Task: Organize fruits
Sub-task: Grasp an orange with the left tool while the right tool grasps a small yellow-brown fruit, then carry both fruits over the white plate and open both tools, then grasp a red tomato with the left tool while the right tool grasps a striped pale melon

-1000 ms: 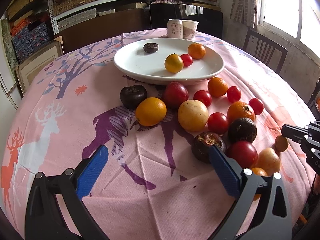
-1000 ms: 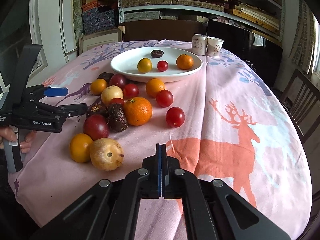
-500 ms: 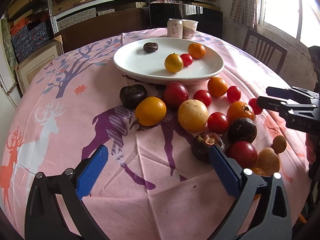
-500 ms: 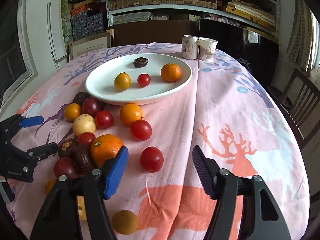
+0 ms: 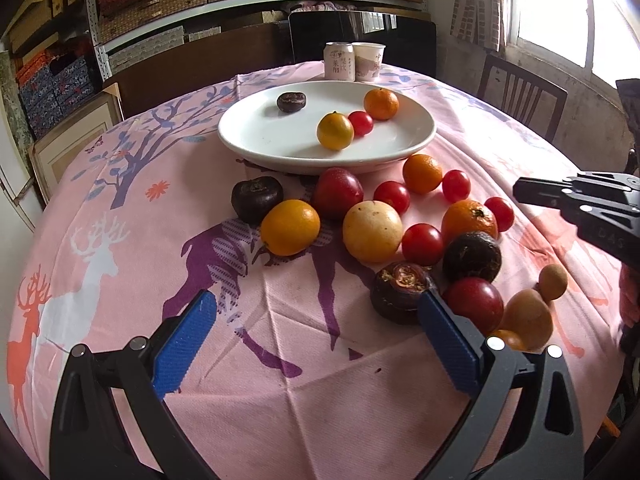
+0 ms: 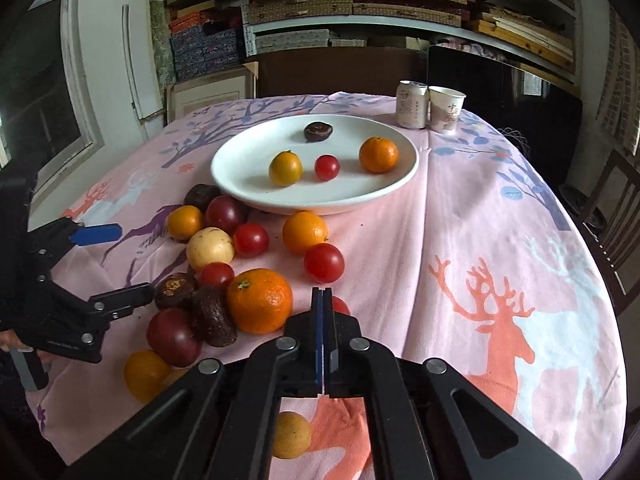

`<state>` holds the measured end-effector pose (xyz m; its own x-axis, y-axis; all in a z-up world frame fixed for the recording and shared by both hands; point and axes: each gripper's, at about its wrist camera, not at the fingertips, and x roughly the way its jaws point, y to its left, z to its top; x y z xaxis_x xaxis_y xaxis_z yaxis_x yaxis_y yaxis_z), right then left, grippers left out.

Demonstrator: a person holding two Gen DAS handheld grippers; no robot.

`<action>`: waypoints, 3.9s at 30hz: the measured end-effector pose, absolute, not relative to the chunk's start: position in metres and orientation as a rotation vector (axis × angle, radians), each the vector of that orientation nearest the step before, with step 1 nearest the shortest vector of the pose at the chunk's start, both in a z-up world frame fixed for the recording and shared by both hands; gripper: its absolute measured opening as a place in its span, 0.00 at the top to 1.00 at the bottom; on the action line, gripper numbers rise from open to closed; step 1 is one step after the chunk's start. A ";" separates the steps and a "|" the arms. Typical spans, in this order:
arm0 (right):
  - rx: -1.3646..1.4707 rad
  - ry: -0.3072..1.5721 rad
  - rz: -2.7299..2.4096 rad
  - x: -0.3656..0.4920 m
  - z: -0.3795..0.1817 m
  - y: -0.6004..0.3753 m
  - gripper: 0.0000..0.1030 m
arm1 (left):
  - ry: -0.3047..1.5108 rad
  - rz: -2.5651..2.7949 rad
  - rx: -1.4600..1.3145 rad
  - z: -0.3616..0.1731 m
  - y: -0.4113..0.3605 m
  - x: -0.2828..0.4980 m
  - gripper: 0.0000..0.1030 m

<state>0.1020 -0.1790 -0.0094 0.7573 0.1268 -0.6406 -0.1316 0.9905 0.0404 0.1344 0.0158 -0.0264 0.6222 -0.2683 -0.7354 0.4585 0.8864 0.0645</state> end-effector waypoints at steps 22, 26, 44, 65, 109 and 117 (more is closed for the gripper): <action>0.020 0.666 0.104 0.088 0.001 -0.191 1.00 | 0.891 -0.726 0.078 -0.037 -0.016 0.081 0.64; 0.039 0.689 0.109 0.086 -0.003 -0.198 1.00 | 0.871 -0.723 0.085 -0.038 -0.016 0.077 0.65; 0.044 0.752 0.236 0.048 -0.027 -0.186 0.19 | 0.753 -0.560 0.161 -0.014 0.006 0.055 0.65; 0.061 0.613 0.193 0.066 0.025 -0.195 0.73 | 0.629 -0.421 0.215 0.009 -0.003 0.079 0.65; 0.026 0.756 0.354 0.099 0.010 -0.176 0.04 | 0.770 -0.446 0.184 0.007 0.009 0.168 0.04; -0.171 0.763 0.450 0.046 -0.007 -0.151 0.04 | 0.829 -0.591 0.254 -0.014 -0.033 0.099 0.04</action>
